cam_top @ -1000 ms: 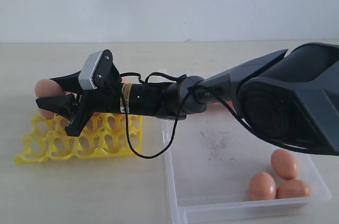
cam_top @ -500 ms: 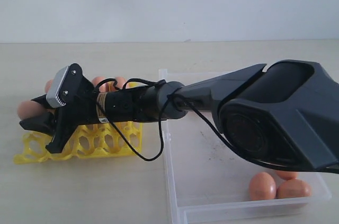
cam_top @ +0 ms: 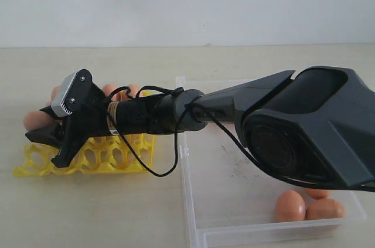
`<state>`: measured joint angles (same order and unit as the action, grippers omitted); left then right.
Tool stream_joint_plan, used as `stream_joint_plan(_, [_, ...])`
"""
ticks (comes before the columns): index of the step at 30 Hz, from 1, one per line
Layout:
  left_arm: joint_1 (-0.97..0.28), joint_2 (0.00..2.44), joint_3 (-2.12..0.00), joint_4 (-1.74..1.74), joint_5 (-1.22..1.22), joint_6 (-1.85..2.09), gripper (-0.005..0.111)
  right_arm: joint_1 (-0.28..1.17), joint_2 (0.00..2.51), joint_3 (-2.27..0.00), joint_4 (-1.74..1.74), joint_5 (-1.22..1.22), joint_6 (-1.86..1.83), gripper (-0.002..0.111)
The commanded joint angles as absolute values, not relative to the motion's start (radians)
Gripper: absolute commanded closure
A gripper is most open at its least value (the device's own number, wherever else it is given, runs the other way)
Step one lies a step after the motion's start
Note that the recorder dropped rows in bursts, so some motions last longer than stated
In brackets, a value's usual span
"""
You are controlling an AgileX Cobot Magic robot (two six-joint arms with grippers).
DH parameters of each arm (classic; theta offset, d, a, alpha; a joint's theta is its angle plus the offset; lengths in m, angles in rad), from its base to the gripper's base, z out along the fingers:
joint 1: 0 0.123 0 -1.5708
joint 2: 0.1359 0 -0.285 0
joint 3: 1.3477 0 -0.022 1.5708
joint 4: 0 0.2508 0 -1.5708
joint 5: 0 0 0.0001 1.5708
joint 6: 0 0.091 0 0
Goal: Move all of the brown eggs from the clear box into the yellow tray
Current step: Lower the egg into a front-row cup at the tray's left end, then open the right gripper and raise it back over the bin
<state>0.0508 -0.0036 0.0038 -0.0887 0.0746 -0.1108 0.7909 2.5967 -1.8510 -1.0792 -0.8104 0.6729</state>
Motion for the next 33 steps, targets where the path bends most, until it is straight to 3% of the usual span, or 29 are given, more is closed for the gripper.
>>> stream_joint_plan(1, [0.045,0.0,0.0,-0.089,0.069,-0.112,0.103,0.787,2.595,-1.856,-1.078,-0.75,0.678,0.109])
stream_joint_plan(8, [0.045,0.0,0.0,-0.089,0.069,-0.112,0.103,0.787,2.595,-1.856,-1.052,-0.764,0.678,0.107])
stream_joint_plan(15, [0.045,0.0,0.0,-0.089,0.069,-0.112,0.103,0.787,2.595,-1.856,-1.042,-0.734,0.716,0.068])
stream_joint_plan(18, [0.045,0.0,0.0,-0.089,0.069,-0.112,0.103,0.787,2.595,-1.856,-1.036,-0.711,0.735,0.059])
stream_joint_plan(33, [0.045,0.0,0.0,-0.089,0.069,-0.112,0.103,0.787,2.586,-1.856,-1.026,-0.713,0.731,0.057])
